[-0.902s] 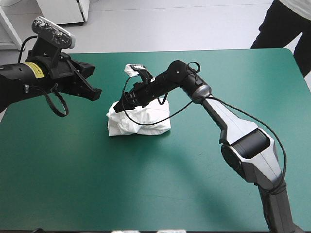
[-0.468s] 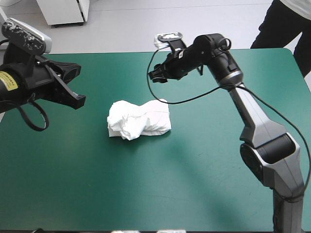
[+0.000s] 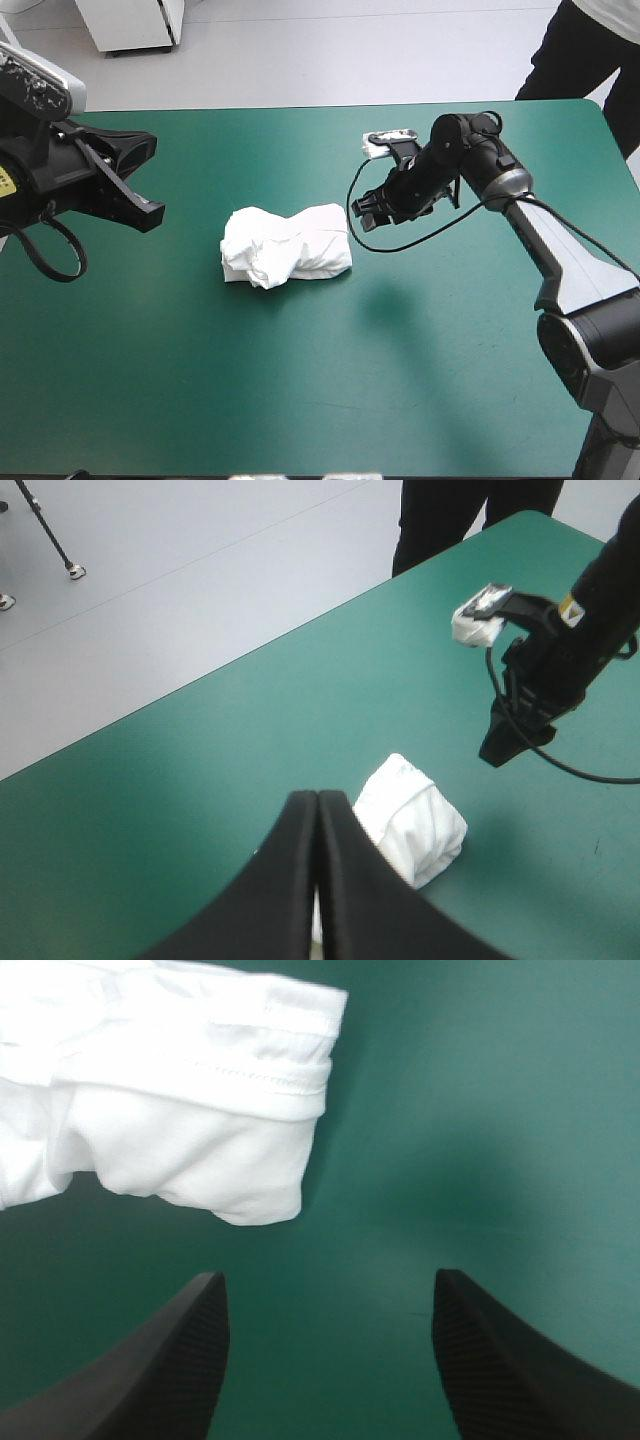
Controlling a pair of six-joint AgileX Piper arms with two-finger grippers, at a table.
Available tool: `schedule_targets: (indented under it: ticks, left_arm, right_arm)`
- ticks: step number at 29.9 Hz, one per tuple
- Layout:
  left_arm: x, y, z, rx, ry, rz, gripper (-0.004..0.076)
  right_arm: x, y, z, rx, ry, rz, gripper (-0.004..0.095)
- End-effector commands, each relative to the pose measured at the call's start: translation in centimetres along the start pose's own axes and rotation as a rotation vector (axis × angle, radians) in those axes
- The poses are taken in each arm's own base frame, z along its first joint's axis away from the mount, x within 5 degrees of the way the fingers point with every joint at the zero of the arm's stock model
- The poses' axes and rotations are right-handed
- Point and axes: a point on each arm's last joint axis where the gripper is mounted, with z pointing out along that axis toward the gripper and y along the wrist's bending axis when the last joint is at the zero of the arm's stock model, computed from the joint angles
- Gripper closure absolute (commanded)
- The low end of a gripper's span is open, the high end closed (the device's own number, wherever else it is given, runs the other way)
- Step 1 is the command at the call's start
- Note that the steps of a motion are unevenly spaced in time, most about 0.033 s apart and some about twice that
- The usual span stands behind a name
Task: Fold the cloth
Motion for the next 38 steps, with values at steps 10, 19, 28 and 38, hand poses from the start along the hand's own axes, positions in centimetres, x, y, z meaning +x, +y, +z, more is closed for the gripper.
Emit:
schedule_targets:
  ticks: [10,19,28,38]
  left_arm:
    - [0.5,-0.2,0.1,0.008,0.016,-0.010,0.0734]
    - [1.1,-0.2,1.0,0.014,0.047,-0.013,0.0734]
    - [1.0,-0.2,1.1,0.013,0.042,-0.013,0.0734]
    - [1.0,-0.2,1.1,0.013,0.041,-0.013,0.0734]
  right_arm:
    - [-1.7,-0.4,6.3,-0.225,-0.039,0.030,0.0294]
    - [-2.3,-0.9,8.9,-0.274,-0.052,0.053,0.0320]
    - [-2.4,-1.2,9.7,-0.271,-0.057,0.056,0.0837]
    - [-2.4,-4.5,7.6,-0.201,-0.073,0.096,0.0921]
